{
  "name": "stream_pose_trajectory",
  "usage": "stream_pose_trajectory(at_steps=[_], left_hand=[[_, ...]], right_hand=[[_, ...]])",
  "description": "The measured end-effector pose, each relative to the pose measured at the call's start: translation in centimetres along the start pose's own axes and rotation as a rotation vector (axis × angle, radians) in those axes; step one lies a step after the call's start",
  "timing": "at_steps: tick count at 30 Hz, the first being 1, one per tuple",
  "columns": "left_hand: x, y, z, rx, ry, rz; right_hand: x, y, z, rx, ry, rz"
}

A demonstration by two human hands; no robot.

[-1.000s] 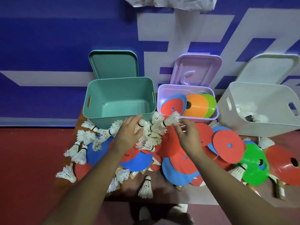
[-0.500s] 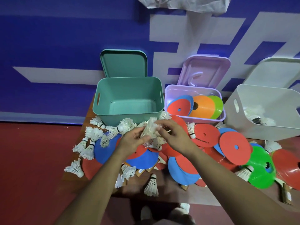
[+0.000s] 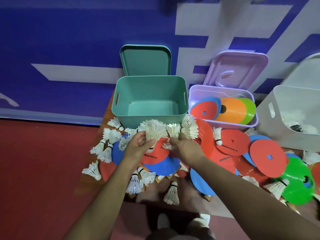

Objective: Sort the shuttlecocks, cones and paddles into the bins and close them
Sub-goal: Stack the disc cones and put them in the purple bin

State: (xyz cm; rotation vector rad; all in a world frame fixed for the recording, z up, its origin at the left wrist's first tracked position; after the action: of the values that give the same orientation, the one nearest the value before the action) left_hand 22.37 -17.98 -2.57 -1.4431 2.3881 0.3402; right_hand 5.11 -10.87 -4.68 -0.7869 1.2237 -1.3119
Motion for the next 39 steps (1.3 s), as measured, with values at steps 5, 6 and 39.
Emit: stream_pose_trajectory(at_steps=[5, 6, 39], left_hand=[[0.3, 0.3, -0.1, 0.036, 0.015, 0.014], [0.4, 0.5, -0.2, 0.046, 0.021, 0.017], [0.8, 2.5, -2.2, 0.142, 0.069, 0.056]], right_hand=[[-1.3, -4.4, -2.6, 0.555, 0.021, -0.171], [-1.6, -6.0, -3.3, 0.720, 0.068, -0.261], [-1.8, -5.1, -9.2, 0.623, 0.422, -0.406]])
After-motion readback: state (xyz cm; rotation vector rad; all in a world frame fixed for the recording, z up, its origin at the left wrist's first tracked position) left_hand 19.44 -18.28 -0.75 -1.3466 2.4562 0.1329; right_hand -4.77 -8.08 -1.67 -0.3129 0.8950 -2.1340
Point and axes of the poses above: each hand's wrist, its own x-axis towards the middle knuckle, its own y-axis out of the palm, z = x × y, the point moved 7 cm from there along x, towards the middle knuckle
